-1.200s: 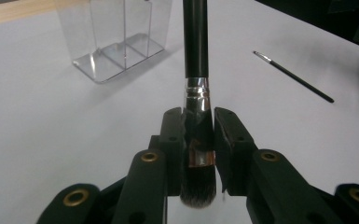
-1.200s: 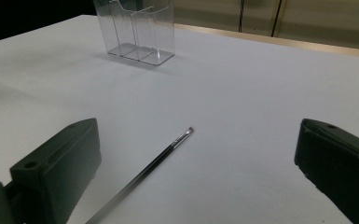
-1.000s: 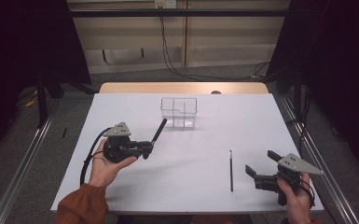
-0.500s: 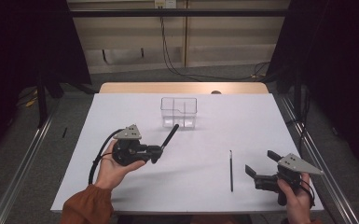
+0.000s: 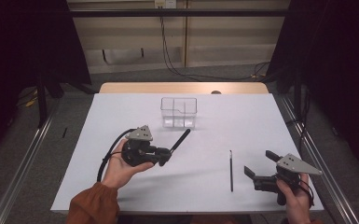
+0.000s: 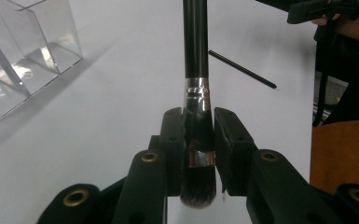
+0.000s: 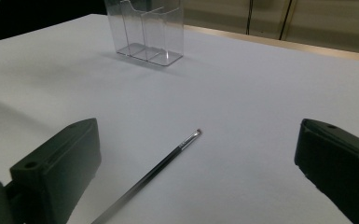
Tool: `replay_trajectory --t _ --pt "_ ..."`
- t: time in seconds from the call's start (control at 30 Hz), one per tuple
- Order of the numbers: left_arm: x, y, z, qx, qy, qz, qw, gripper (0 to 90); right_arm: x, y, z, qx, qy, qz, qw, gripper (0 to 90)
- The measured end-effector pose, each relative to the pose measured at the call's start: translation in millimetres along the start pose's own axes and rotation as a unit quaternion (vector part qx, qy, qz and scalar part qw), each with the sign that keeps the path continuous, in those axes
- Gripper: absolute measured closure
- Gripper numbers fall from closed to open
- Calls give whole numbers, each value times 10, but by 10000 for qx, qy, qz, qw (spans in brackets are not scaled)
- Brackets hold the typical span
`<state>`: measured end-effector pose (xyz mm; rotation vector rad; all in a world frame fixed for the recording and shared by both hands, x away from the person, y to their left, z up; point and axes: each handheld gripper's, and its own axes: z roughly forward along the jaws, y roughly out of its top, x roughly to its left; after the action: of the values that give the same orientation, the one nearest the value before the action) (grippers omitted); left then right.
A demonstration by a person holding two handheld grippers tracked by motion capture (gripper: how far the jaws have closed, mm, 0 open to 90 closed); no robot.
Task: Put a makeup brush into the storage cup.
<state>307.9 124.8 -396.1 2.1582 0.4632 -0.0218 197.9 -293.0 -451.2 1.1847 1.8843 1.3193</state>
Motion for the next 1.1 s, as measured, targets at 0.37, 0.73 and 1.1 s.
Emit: replay_trajectory --t 0.37,0.73,1.1 --pt "-51 123 47 517 -88 247 9983 743 12 2 9 32 61 -13 10000 0" --pt "-69 215 24 978 -86 340 9946 743 29 10 32 55 171 -96 9998 2" --pt "-76 207 90 1379 52 374 9897 743 73 28 74 114 354 -221 9991 1"
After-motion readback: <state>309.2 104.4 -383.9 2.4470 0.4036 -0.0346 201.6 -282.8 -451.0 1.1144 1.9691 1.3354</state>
